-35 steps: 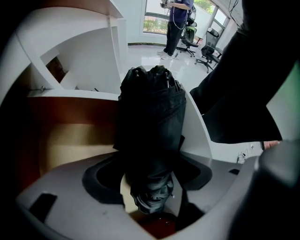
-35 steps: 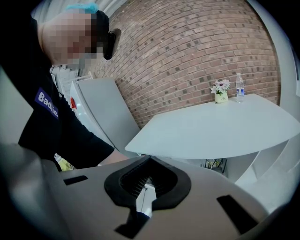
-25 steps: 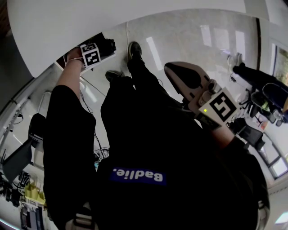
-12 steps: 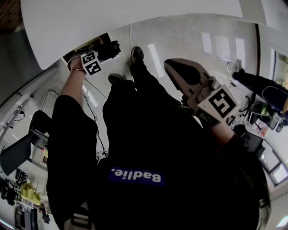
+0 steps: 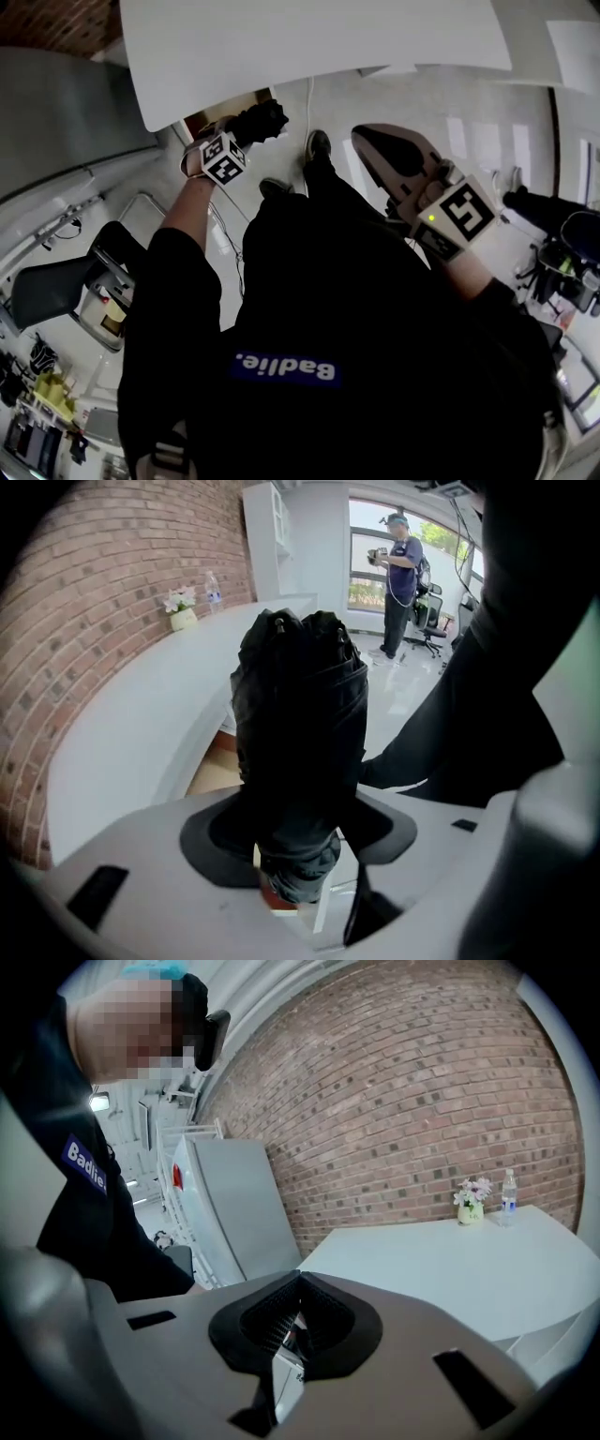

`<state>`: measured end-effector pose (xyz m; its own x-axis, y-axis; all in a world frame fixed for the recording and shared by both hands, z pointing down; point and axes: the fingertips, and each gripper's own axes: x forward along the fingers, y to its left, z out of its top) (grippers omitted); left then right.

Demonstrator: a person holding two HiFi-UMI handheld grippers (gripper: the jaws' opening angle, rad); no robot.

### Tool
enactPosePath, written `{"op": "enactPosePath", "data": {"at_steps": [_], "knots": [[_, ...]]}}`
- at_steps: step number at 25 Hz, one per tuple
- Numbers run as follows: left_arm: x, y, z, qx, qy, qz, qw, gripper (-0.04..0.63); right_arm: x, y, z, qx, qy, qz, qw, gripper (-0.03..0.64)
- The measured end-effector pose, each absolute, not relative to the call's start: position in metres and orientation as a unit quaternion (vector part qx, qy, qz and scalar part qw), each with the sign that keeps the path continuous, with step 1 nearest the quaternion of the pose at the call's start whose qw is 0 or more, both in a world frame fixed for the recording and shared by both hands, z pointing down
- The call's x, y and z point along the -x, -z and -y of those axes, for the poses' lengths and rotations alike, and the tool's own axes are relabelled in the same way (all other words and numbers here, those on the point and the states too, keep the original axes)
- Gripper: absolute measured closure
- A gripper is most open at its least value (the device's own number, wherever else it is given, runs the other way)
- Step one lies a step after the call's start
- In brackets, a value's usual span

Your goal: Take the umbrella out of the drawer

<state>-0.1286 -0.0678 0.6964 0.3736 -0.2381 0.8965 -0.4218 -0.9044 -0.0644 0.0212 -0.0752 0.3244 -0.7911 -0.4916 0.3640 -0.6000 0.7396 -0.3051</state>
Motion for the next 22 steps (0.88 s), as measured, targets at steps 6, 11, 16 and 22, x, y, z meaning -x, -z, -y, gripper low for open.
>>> {"op": "enactPosePath", "data": {"at_steps": [6,11,16,22], "knots": [[0.126,-0.641,0.067,-0.84,-0.467,0.263,0.091,0.354,-0.015,-0.301,0.078,-0.284,-0.172,0.938,0.102,0.591],[0.111,-0.592,0.054,-0.849,-0.414,0.31,0.104,0.354,-0.027,-0.288,0.071,-0.278,-0.167,0.942,0.092,0.591],[0.116,-0.539,0.052,-0.851,-0.343,0.378,0.124,0.356,-0.017,-0.288,0.058,-0.259,-0.166,0.946,0.099,0.591],[0.12,-0.477,0.052,-0.847,-0.272,0.437,0.134,0.357,-0.005,-0.284,0.049,-0.241,-0.158,0.954,0.081,0.591]]}}
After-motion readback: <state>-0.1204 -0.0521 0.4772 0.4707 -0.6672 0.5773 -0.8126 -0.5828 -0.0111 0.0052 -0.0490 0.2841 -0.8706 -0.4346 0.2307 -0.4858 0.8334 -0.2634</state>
